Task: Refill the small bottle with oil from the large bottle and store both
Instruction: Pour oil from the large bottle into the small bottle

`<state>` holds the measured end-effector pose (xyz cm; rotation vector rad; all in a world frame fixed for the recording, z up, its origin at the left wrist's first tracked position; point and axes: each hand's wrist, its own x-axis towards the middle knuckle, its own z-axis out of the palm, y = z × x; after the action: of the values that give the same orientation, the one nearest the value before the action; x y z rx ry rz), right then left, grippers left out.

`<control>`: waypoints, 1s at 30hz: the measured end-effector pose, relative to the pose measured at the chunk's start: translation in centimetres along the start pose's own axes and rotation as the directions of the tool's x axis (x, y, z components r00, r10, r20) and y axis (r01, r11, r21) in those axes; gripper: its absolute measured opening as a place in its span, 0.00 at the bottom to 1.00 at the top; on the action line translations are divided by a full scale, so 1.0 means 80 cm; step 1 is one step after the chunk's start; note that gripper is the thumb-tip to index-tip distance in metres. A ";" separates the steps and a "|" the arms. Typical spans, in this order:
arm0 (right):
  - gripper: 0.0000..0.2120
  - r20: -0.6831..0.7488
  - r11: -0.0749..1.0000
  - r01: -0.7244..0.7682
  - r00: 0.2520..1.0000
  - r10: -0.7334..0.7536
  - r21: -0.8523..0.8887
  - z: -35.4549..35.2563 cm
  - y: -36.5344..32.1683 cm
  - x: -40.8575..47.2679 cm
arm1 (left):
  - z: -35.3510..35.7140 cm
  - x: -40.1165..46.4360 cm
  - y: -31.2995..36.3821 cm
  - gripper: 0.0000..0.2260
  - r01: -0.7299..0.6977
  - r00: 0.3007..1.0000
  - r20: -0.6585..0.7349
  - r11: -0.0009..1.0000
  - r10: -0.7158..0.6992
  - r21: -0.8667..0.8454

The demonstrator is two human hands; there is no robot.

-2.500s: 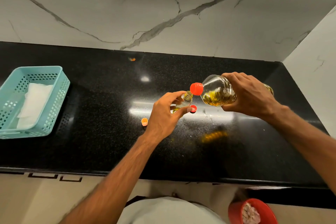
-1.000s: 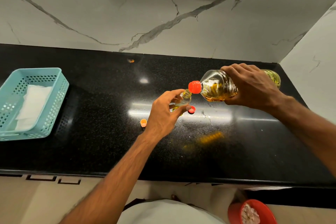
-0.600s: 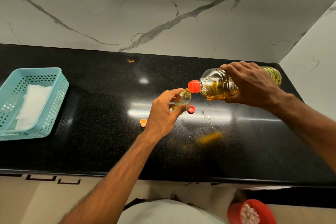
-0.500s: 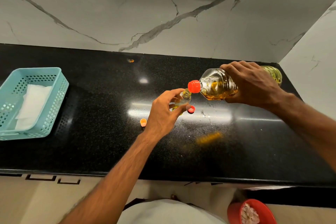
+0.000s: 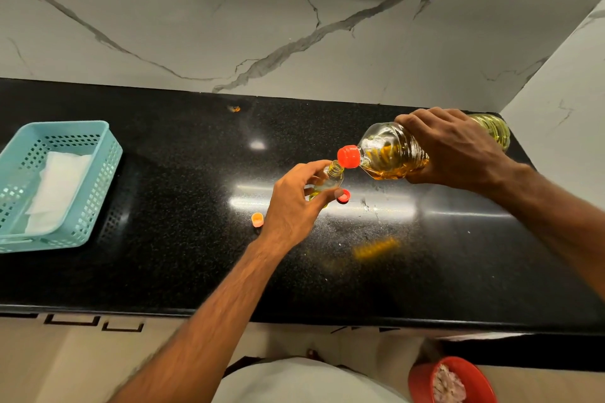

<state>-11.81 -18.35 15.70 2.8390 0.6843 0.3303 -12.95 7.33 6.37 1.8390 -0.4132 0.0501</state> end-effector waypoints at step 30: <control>0.46 0.058 0.998 0.019 0.998 -0.015 -0.068 -0.011 0.003 0.007 | 0.001 0.001 0.001 0.21 0.018 1.000 0.014 1.000 -0.018 0.024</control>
<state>-11.43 -18.13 16.67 2.7651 0.6720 0.2637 -12.94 7.26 6.41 1.8675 -0.4077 0.0297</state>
